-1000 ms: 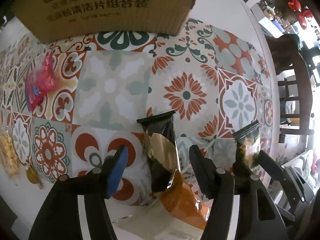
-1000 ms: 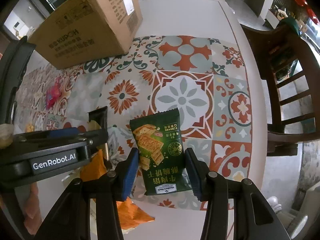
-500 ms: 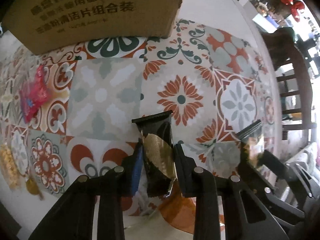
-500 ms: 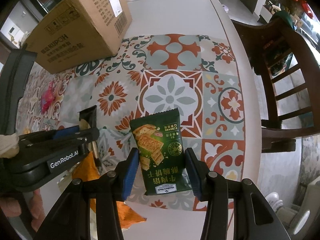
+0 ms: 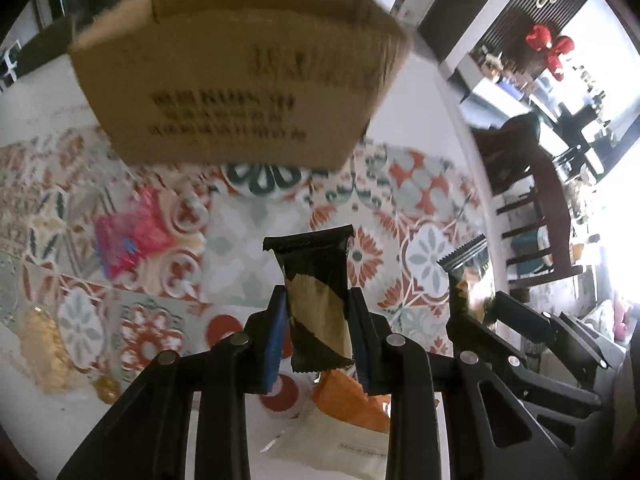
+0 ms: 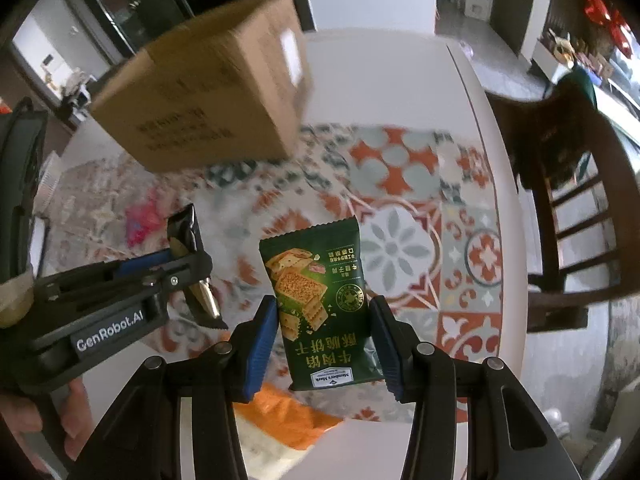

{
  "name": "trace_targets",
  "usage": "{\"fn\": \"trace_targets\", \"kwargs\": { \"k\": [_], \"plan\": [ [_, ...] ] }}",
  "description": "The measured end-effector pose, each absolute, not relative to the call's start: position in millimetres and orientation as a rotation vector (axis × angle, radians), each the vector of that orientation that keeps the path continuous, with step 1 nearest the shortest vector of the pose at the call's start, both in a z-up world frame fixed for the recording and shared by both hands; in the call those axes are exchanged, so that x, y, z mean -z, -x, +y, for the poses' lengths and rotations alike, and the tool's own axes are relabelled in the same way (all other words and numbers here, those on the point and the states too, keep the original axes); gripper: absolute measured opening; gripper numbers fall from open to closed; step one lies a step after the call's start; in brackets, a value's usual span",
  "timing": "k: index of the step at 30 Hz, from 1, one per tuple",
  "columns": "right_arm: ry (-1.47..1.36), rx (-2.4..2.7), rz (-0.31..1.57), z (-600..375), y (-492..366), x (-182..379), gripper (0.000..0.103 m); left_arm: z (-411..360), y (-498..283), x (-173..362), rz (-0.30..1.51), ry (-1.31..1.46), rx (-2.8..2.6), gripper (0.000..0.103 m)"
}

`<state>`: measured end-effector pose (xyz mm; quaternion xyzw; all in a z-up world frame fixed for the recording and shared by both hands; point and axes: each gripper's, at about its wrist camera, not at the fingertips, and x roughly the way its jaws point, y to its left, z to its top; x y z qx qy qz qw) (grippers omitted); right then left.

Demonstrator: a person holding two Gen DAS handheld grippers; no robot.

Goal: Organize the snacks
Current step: 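Carry both snacks over the cardboard box and open both grippers to drop them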

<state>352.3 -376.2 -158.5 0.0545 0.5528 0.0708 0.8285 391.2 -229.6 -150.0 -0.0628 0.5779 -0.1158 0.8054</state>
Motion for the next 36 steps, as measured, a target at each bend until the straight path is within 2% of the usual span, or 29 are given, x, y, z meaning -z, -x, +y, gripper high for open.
{"fn": "trace_targets", "kwargs": {
  "k": [7, 20, 28, 36],
  "plan": [
    [-0.107, -0.213, 1.049, -342, -361, 108, 0.048, -200, -391, 94, 1.103, 0.146, 0.267, 0.030],
    [-0.073, -0.240, 0.906, -283, -433, 42, 0.048, -140, -465, 15, 0.943, 0.075, 0.250, 0.030],
    [-0.055, -0.204, 0.862, -267, -478, 28, 0.048, -128, -509, 3, 0.899, 0.048, 0.264, 0.030],
    [-0.068, -0.199, 0.915, -262, -523, 46, 0.048, -128, -551, 30, 0.946, 0.011, 0.275, 0.030]
  ]
}}
